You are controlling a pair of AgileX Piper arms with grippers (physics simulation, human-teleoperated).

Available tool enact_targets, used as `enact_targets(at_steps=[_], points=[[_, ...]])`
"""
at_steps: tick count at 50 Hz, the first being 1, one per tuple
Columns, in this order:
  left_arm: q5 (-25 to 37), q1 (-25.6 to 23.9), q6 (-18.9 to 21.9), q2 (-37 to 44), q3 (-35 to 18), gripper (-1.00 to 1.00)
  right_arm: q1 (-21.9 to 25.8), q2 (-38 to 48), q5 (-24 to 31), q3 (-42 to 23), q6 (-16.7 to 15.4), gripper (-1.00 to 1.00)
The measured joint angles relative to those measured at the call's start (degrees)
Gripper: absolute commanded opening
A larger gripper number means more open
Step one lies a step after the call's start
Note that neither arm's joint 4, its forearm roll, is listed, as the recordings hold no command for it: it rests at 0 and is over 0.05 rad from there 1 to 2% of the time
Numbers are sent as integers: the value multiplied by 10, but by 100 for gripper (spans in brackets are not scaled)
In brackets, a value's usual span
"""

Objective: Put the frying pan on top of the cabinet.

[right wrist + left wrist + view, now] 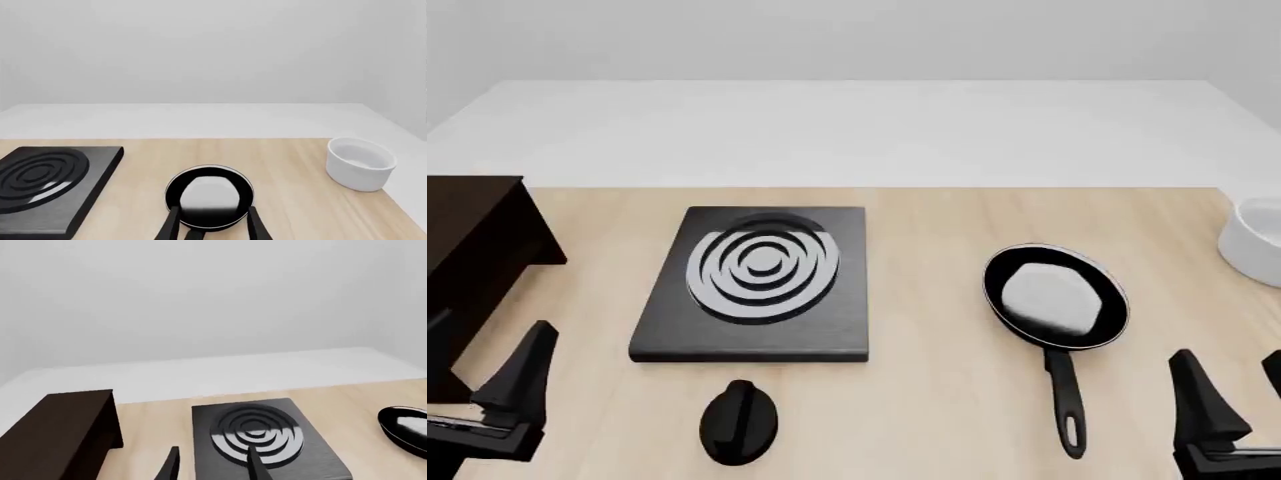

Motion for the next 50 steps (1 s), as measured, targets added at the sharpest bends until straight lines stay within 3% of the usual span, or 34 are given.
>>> enact_targets(at_steps=[13, 22, 36, 50], points=[[-122, -89, -18, 205, -77, 100, -2, 7, -8, 0, 2, 100], [-166, -155, -90, 350, -147, 100, -4, 12, -13, 1, 5, 100], [-210, -216, -217, 519, -231, 100, -6, 14, -15, 1, 7, 100], [-219, -277, -294, 638, -297, 100, -5, 14, -15, 1, 7, 100]])
